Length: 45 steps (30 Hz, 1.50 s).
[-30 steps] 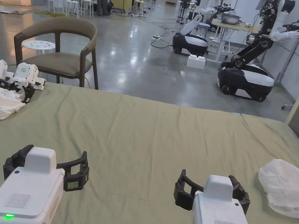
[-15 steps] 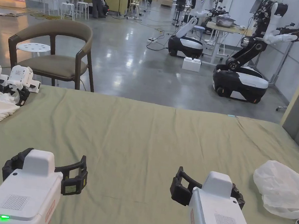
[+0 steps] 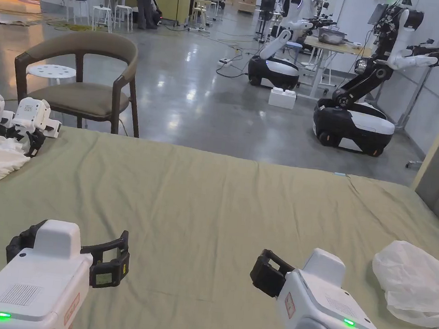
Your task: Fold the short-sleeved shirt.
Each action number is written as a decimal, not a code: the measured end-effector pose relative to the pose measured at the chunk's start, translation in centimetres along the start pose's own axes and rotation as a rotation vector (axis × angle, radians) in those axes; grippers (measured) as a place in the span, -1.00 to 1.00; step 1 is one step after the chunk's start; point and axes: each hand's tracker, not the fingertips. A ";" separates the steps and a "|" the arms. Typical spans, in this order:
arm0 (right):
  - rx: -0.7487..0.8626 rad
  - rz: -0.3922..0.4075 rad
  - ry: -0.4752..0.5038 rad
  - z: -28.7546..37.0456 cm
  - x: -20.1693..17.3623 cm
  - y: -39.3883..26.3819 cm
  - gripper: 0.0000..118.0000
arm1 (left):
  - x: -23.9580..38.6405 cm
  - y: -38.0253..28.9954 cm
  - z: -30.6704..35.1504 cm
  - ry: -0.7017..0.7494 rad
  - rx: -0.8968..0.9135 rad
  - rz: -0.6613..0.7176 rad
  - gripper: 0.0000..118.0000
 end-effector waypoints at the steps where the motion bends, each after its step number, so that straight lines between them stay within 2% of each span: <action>1: -0.005 0.004 -0.002 -0.1 -0.1 0.0 0.80 | 0.0 -0.1 -0.1 -0.003 -0.009 -0.001 0.92; 11: -0.067 -0.008 0.003 -1.0 -0.3 -0.2 0.80 | -0.5 -1.1 -0.4 0.026 -0.047 -0.006 0.92; 18: -0.080 0.025 -0.011 -1.5 -0.7 0.1 0.80 | -0.8 -1.4 -0.4 0.009 -0.062 0.009 0.92; 24: -0.026 0.070 -0.056 -1.3 -1.2 -0.1 0.80 | -1.0 -1.3 -0.5 0.004 -0.058 0.017 0.92; 28: 0.025 0.099 -0.033 -1.3 -0.3 -0.4 0.80 | -1.0 -1.2 -0.7 0.038 -0.041 0.000 0.92; 30: 0.050 0.129 0.022 -1.2 0.3 -0.6 0.80 | -1.0 -1.2 -0.7 0.041 -0.037 -0.017 0.92; 32: 0.067 0.126 0.050 -1.1 0.9 -0.9 0.80 | -1.1 -1.2 -0.6 0.036 -0.032 -0.018 0.92; 36: 0.079 0.119 0.046 -1.1 1.3 -1.2 0.80 | -1.3 -1.3 -0.7 0.032 -0.029 -0.002 0.92; 41: 0.218 0.217 -0.012 -0.6 0.6 -2.2 0.88 | -1.4 -1.4 -0.9 0.037 -0.038 0.004 0.92; 45: 0.247 0.285 -0.055 -0.4 -0.3 -2.6 0.92 | -1.6 -1.4 -1.0 0.035 -0.036 0.004 0.92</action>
